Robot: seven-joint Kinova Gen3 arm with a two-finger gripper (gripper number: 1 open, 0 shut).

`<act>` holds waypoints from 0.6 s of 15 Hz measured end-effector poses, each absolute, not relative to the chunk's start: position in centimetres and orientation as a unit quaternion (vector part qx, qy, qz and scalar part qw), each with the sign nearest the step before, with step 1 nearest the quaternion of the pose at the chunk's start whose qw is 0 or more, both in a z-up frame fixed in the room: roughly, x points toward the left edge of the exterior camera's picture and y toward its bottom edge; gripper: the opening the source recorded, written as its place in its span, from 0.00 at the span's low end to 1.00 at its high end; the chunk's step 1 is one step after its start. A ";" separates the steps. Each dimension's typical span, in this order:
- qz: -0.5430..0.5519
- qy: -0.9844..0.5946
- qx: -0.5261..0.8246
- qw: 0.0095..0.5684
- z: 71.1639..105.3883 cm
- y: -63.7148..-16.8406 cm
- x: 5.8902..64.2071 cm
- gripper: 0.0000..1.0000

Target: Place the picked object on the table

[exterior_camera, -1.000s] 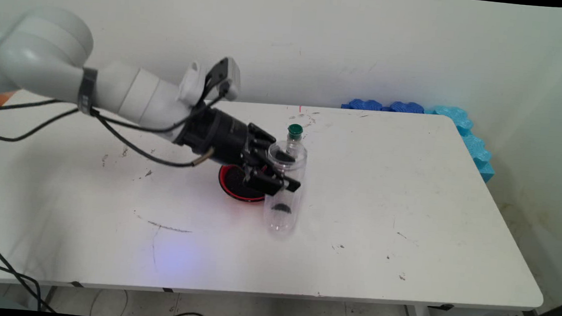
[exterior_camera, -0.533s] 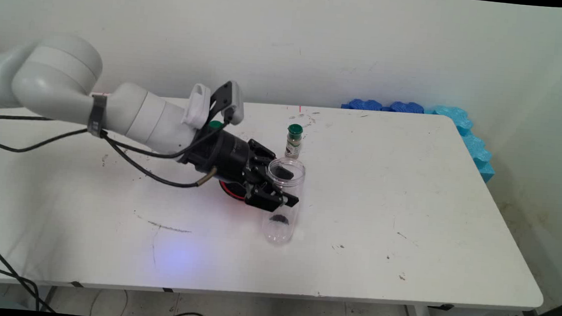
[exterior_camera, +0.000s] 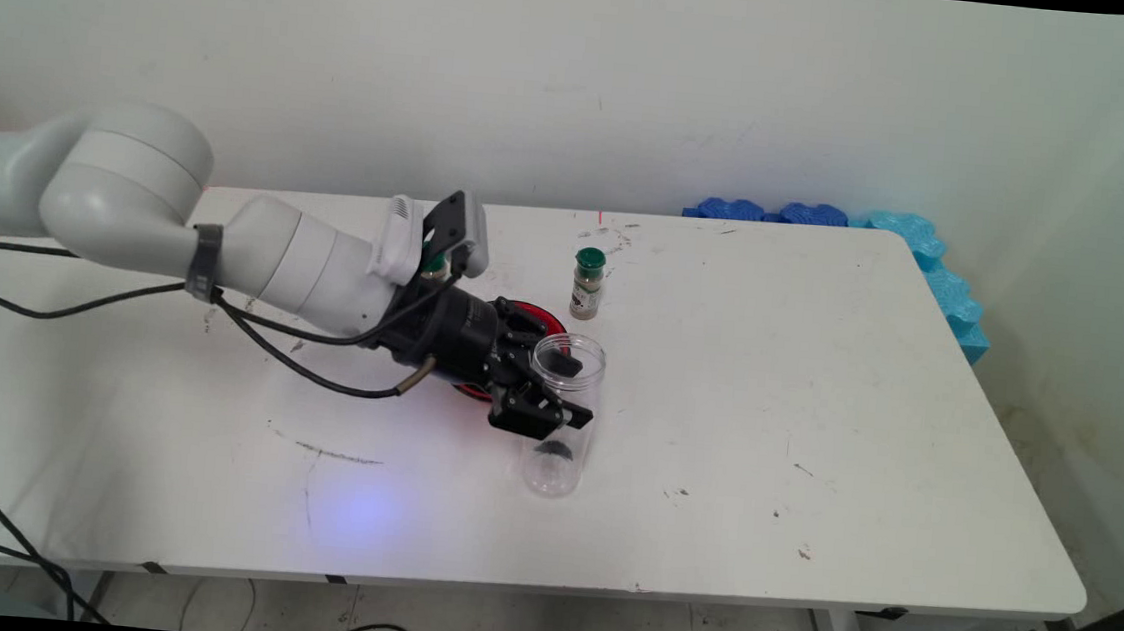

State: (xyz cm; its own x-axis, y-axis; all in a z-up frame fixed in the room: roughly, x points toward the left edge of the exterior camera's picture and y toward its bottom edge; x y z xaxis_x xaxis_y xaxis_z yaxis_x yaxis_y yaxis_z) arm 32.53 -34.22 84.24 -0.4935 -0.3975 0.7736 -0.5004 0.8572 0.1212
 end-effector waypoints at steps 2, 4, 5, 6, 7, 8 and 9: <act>0.062 -0.862 0.261 0.431 83.9 -34.2 32.5 0.00; 0.063 -0.861 0.261 0.431 83.7 -34.2 32.5 0.00; 0.065 -0.861 0.261 0.431 83.6 -34.2 32.5 0.00; 0.066 -0.861 0.262 0.432 83.4 -34.3 32.5 0.00; 0.066 -0.861 0.262 0.432 83.3 -34.2 32.5 0.00; 0.066 -0.861 0.262 0.432 83.3 -34.2 32.4 0.00; 0.067 -0.860 0.262 0.432 83.2 -34.2 32.4 0.00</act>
